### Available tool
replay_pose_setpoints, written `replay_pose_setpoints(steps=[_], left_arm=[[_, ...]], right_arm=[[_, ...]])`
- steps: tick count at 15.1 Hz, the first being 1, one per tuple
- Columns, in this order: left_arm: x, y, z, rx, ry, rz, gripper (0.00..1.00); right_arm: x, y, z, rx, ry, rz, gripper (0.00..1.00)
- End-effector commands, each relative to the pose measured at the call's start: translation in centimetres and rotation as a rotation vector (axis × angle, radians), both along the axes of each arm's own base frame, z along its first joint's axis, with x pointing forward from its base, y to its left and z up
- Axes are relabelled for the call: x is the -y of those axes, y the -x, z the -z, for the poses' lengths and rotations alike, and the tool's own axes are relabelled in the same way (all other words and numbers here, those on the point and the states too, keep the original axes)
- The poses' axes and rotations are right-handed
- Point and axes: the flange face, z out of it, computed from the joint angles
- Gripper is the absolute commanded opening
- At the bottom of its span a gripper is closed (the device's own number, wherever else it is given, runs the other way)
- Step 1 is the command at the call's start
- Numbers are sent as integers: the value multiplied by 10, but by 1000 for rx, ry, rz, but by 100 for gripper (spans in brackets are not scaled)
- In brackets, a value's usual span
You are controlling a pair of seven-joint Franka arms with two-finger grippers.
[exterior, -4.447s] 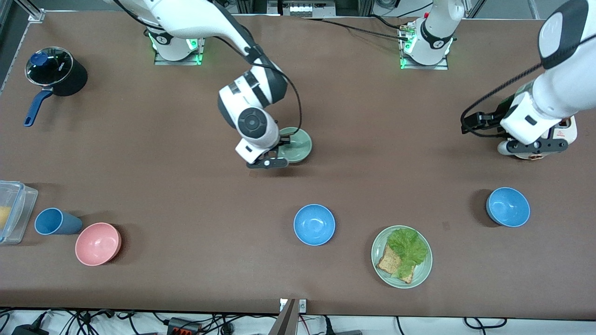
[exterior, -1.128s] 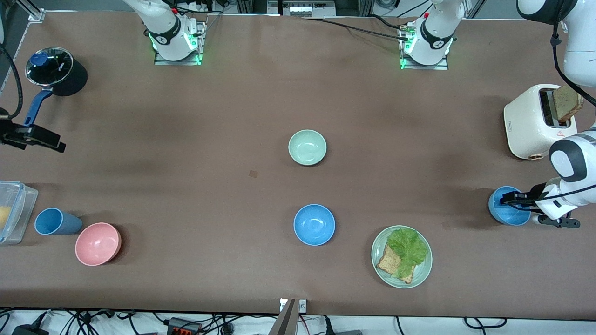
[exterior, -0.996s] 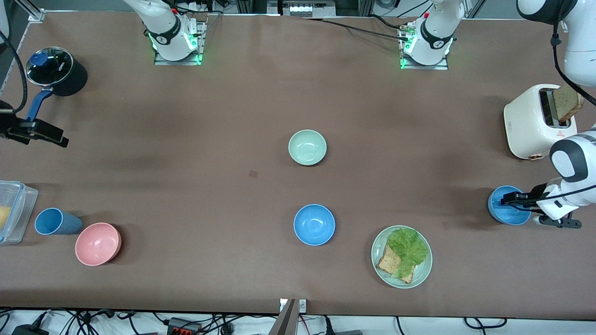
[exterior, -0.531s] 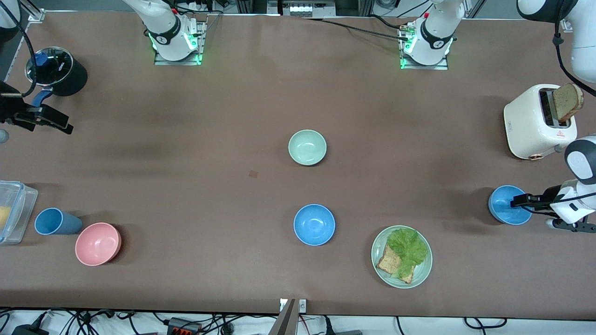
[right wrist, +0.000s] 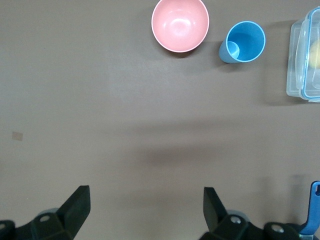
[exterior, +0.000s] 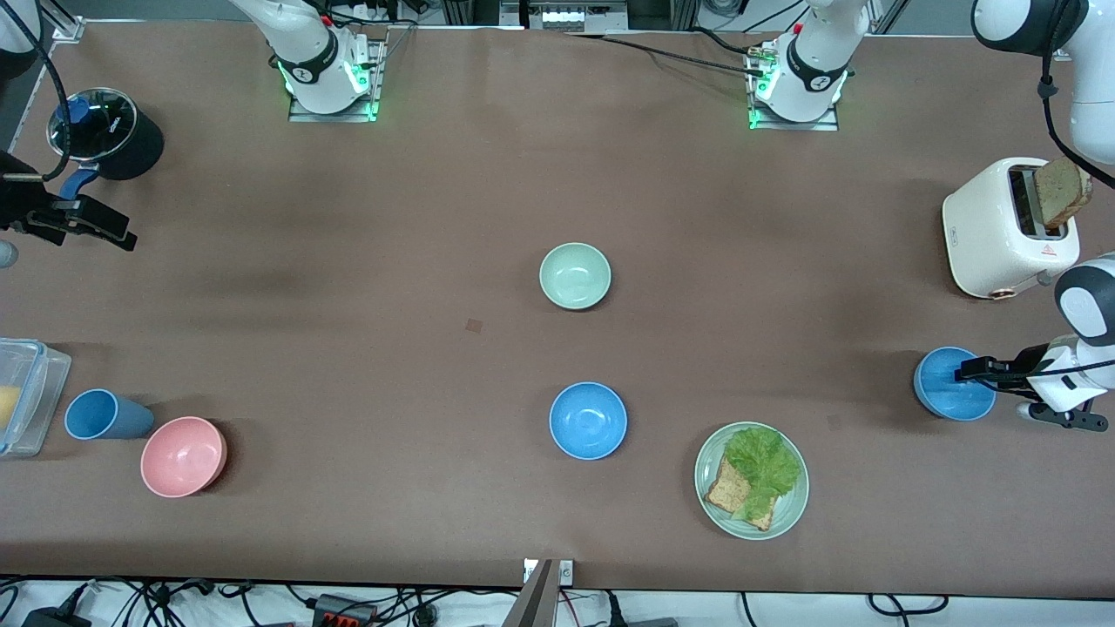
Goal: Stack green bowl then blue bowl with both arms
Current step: 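Grasp the blue bowl's rim with the left gripper, then lift the blue bowl and carry it over the green bowl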
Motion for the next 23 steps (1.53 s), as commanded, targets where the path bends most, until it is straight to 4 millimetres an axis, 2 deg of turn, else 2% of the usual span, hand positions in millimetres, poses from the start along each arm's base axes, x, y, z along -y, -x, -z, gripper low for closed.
replay_pose_setpoints(steps=[1, 2, 3, 4, 5, 7, 10, 12, 15, 16, 17, 18, 20, 22, 23], left_arm=[[-1, -8, 1, 23, -4, 22, 66], [0, -8, 4, 20, -2, 13, 45], [1, -8, 5, 19, -1, 16, 29], [0, -8, 5, 19, 0, 21, 19], [-1, -8, 3, 23, 1, 20, 4], [0, -9, -1, 26, 1, 13, 0], [17, -13, -27, 17, 15, 25, 0], [41, -12, -69, -41, 46, 2, 0], [98, 0, -142, -148, 79, -66, 0], [132, 1, -174, -164, 84, -82, 0], [174, 6, -204, -196, 83, -116, 0], [211, 11, -225, -223, 81, -145, 0], [284, 20, -255, -235, 84, -151, 0], [342, 24, -263, -254, 108, -220, 0], [374, 24, -261, -250, 121, -231, 0]], right_arm=[[-2, 8, -4, 13, 17, -13, 100], [-3, 7, -4, 12, 17, -15, 100], [-2, 7, -5, 15, 17, -13, 100], [-2, 7, -5, 16, 17, -13, 100], [-2, 7, -5, 15, 17, -15, 100], [-2, 7, -5, 16, 17, -13, 100], [-2, 7, -5, 15, 17, -13, 100], [-1, 7, -5, 15, 17, -13, 100], [-1, 8, -5, 10, 17, -13, 100], [-1, 7, -6, 15, 17, -13, 100], [-1, 7, -6, 15, 17, -13, 100], [-1, 7, -5, 13, 17, -13, 100], [-1, 7, -5, 13, 18, -13, 100], [-1, 7, -4, 13, 18, -13, 100], [-1, 7, -4, 13, 17, -13, 100]])
